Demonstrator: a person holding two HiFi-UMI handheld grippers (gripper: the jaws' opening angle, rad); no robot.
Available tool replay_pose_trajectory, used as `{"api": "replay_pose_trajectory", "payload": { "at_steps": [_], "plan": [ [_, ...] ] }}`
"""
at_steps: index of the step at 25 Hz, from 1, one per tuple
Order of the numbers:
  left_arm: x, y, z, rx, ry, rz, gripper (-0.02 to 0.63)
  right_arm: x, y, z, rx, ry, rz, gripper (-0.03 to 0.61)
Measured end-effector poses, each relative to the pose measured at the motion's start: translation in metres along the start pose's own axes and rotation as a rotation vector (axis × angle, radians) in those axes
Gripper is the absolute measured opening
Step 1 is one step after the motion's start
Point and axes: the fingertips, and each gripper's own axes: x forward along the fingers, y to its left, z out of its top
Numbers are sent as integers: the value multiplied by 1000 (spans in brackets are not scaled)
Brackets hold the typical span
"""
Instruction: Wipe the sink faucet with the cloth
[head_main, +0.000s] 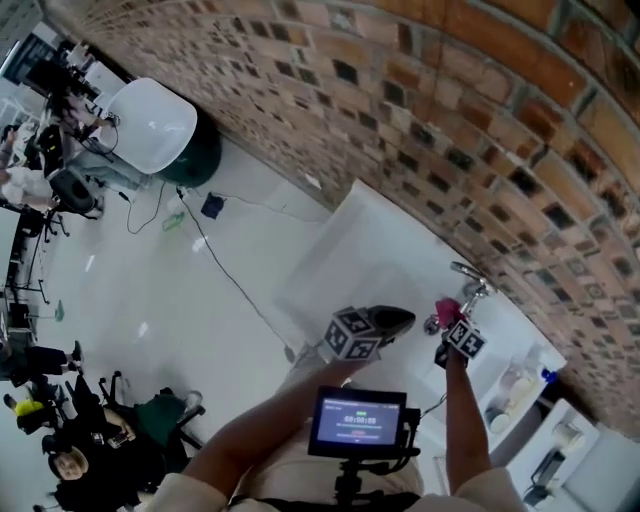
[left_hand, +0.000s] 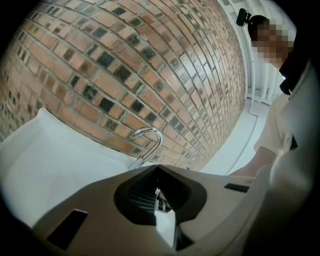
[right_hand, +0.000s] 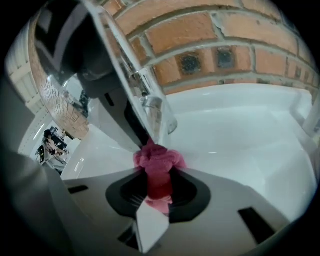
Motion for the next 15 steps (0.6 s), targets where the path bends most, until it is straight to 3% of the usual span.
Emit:
{"api": "replay_pose_trajectory", "payload": {
  "at_steps": [7,15],
  "plan": [
    [-11,7,-3,-30,-40,12,6,-10,-2,-35,-1,62,-5,110],
    [-9,9,-15,-50,-4,-13,6,-61,-29,-33,115,-82,-16,109]
  ]
}}
